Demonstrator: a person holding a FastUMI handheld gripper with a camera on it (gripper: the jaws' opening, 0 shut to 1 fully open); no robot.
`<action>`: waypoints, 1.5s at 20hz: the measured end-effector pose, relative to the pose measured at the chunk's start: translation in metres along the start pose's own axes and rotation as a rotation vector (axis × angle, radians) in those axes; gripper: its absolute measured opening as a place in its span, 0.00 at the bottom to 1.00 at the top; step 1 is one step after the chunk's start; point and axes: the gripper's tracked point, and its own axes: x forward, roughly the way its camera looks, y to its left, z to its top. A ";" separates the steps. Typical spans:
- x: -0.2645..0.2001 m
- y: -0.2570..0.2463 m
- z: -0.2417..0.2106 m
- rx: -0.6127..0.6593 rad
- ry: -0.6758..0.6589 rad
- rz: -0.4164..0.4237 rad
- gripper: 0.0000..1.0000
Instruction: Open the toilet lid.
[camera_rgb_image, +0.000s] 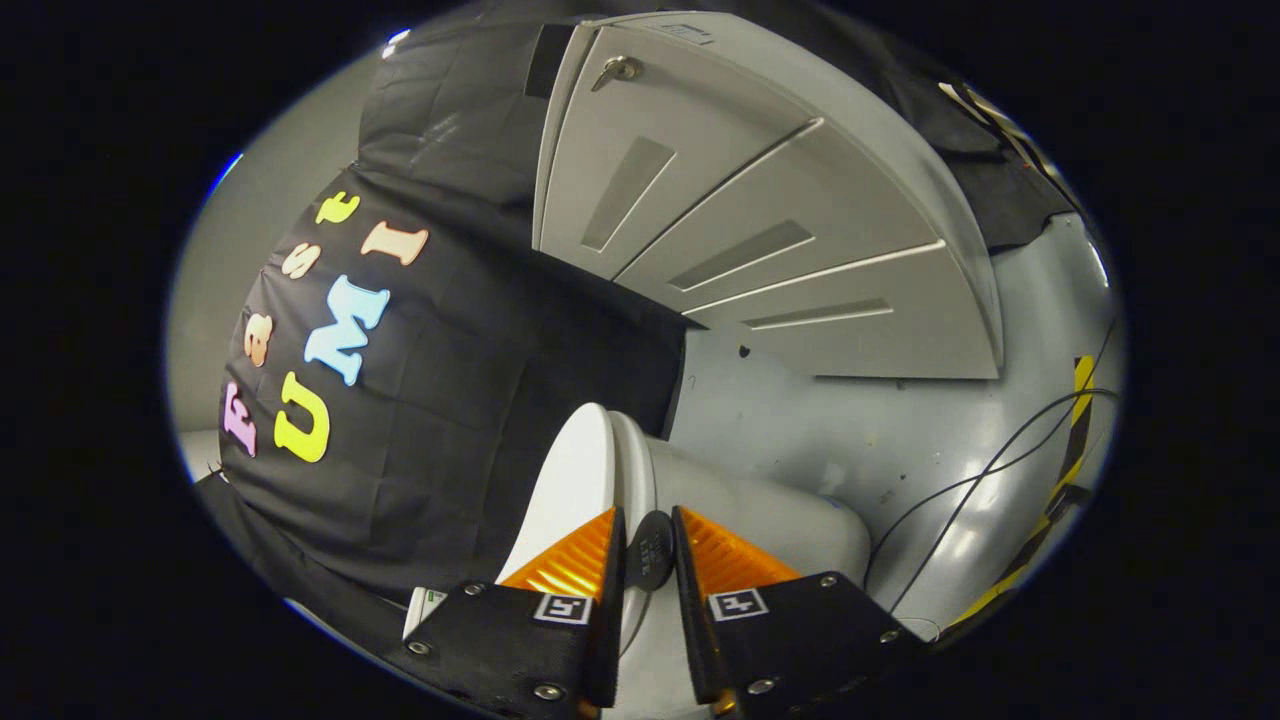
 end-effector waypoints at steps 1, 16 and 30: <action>-0.003 0.001 -0.001 0.017 0.008 0.002 0.20; -0.008 0.032 0.009 -0.010 -0.034 -0.073 0.00; -0.044 0.140 0.025 -0.156 -0.080 0.036 0.00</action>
